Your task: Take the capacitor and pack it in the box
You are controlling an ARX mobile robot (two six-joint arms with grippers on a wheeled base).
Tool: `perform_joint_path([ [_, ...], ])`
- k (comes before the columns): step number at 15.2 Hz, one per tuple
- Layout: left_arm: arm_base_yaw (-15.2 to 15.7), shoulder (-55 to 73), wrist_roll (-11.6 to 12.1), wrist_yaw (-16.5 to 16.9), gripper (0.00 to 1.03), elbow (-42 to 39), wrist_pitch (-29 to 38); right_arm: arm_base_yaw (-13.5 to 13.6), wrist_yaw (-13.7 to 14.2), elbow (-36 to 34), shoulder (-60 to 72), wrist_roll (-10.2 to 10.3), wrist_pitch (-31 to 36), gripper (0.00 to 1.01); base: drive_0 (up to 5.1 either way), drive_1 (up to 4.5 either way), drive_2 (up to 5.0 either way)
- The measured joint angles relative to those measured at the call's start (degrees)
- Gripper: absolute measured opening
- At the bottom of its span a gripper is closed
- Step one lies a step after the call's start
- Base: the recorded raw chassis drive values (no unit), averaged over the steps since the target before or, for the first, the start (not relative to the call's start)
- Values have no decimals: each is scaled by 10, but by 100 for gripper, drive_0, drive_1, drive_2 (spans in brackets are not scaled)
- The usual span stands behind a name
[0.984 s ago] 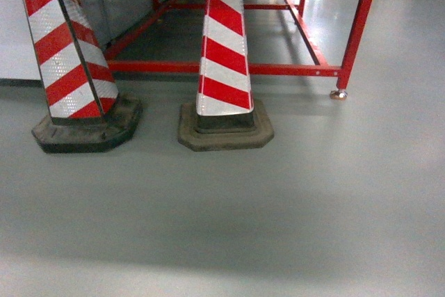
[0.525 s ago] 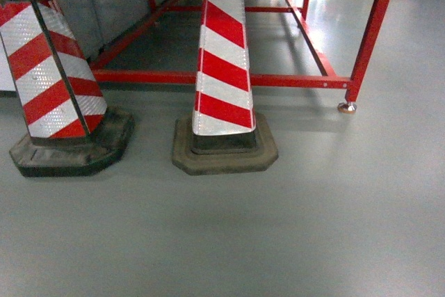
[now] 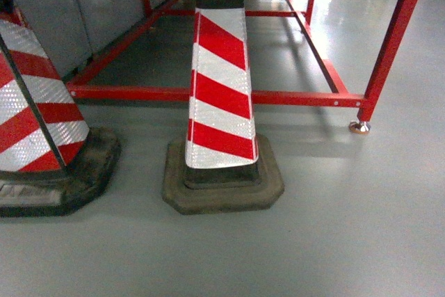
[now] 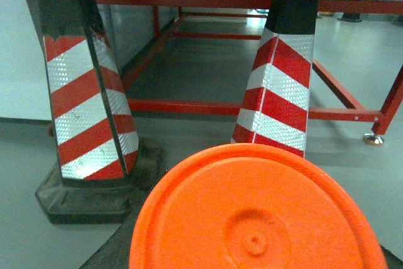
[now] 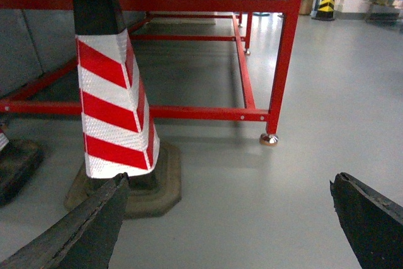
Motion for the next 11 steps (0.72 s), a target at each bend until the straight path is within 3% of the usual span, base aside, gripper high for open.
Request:
perform_joint_path([
  [5, 0, 0, 0, 0, 43, 0, 2, 0, 0, 0, 0, 0, 3, 98, -3, 401, -407],
  [11, 0, 0, 0, 0, 43, 0, 1, 0, 0, 0, 0, 0, 3, 98, 0, 0, 0],
])
